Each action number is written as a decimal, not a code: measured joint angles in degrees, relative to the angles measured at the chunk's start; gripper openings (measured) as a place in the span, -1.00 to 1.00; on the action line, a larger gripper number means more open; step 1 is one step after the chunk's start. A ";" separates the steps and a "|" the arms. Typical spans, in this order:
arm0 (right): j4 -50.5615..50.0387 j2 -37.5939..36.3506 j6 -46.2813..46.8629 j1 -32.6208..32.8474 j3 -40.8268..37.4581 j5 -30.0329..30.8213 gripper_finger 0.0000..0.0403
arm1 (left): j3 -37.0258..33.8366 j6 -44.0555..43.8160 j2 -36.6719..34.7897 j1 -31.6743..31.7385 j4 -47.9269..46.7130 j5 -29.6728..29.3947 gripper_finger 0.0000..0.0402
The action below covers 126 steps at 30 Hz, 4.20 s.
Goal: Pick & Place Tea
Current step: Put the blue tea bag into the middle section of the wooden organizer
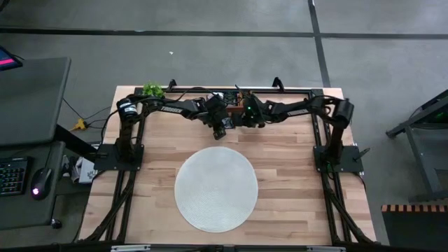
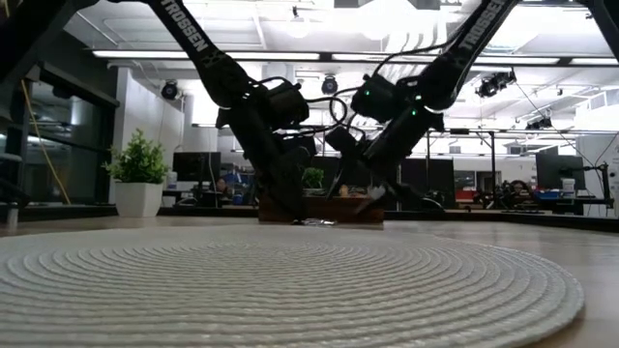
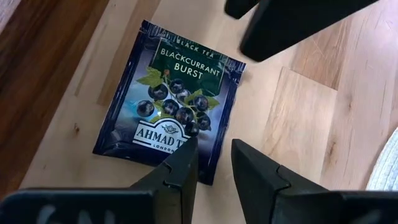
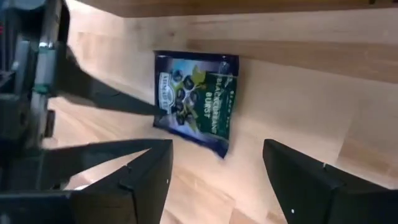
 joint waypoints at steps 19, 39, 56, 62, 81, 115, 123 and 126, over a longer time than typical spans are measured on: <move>14.49 7.87 5.22 -1.85 0.17 -4.35 0.23 | 0.00 -0.22 0.00 0.00 0.01 0.57 -0.52; 10.92 11.13 -0.14 -2.75 5.62 -6.45 -0.76 | -0.13 -0.19 -0.04 0.09 -0.77 0.48 -0.52; 5.52 4.93 -8.56 -1.97 5.54 -2.87 -1.00 | 0.25 0.02 -2.55 0.29 -4.87 5.62 -0.52; -2.94 -0.39 -14.38 -1.58 5.57 -2.88 -1.00 | 0.14 -0.02 -8.50 0.35 -7.41 5.95 -0.52; -17.42 -12.95 -51.61 -5.14 12.91 -0.90 -1.00 | 0.07 3.12 -29.33 8.79 -16.53 16.02 -0.52; -50.81 13.31 -88.10 -10.73 51.32 -2.91 -1.00 | -0.02 4.98 -36.97 27.29 -18.01 37.24 -0.52; -50.29 14.43 -88.30 -11.01 51.34 -3.70 -1.00 | -0.02 4.95 -40.77 28.19 -17.77 37.26 -0.52; -50.81 15.41 -88.65 -10.83 51.36 -3.82 -1.00 | -0.02 4.57 -42.08 28.15 -17.30 37.39 -0.52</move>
